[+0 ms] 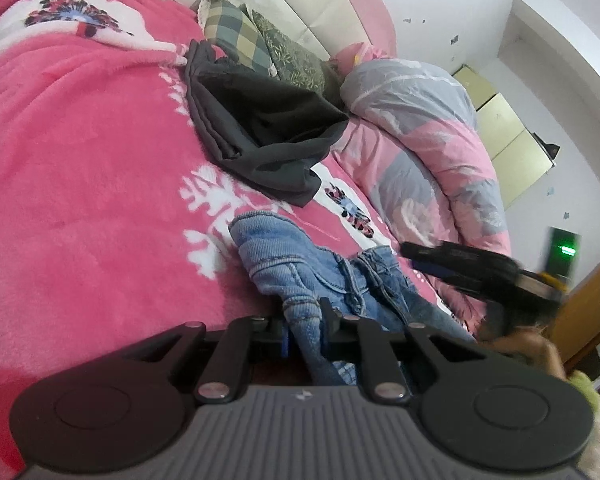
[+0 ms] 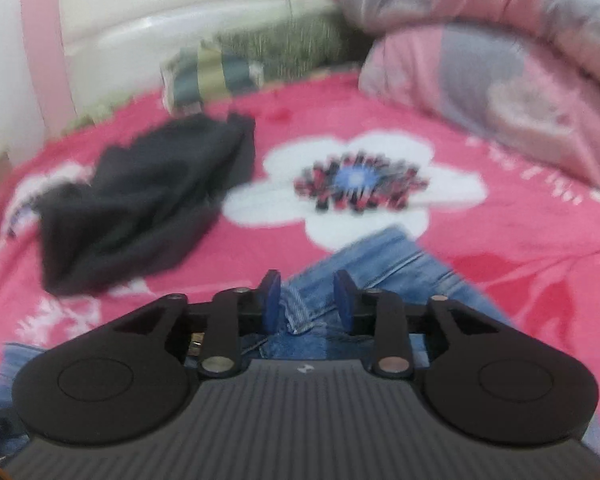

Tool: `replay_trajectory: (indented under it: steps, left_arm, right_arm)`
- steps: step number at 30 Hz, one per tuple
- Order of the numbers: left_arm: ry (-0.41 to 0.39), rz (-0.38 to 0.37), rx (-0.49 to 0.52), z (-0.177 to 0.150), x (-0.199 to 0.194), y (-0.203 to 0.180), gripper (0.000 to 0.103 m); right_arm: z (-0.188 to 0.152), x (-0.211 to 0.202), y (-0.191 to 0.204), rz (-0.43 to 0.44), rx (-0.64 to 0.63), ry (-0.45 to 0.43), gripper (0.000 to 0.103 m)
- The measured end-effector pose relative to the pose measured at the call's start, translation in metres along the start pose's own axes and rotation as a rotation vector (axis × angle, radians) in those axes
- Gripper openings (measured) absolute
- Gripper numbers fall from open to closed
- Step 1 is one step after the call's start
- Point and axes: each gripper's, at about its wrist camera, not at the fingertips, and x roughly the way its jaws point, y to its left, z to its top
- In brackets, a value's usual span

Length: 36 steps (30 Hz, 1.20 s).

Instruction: Fold clothes

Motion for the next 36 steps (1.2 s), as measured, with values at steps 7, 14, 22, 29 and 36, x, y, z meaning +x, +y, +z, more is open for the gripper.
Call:
replay_trajectory:
  steps: [7,14,22,29,36]
  left_arm:
    - [0.007,0.005,-0.007,0.000,0.001,0.001,0.014]
    - [0.013,0.005,-0.013,0.001,0.002,0.001,0.015]
    - [-0.039,0.003,0.044,-0.002,-0.005,-0.007,0.014]
    - [-0.026,0.036,-0.002,0.001,-0.001,-0.001,0.014]
    - [-0.025,0.054,-0.004,0.002,0.001,0.001,0.017]
  right_arm:
    - [-0.021,-0.034,0.046,0.275,-0.118,0.116,0.020]
    - [-0.036,-0.011,0.066,0.338,-0.051,0.233,0.029]
    - [-0.050,-0.013,0.080,0.273,-0.079,0.193,0.007]
    - [-0.040,-0.010,0.097,0.250,-0.125,0.128,0.005]
    - [-0.053,0.011,0.091,0.260,-0.032,0.119,0.006]
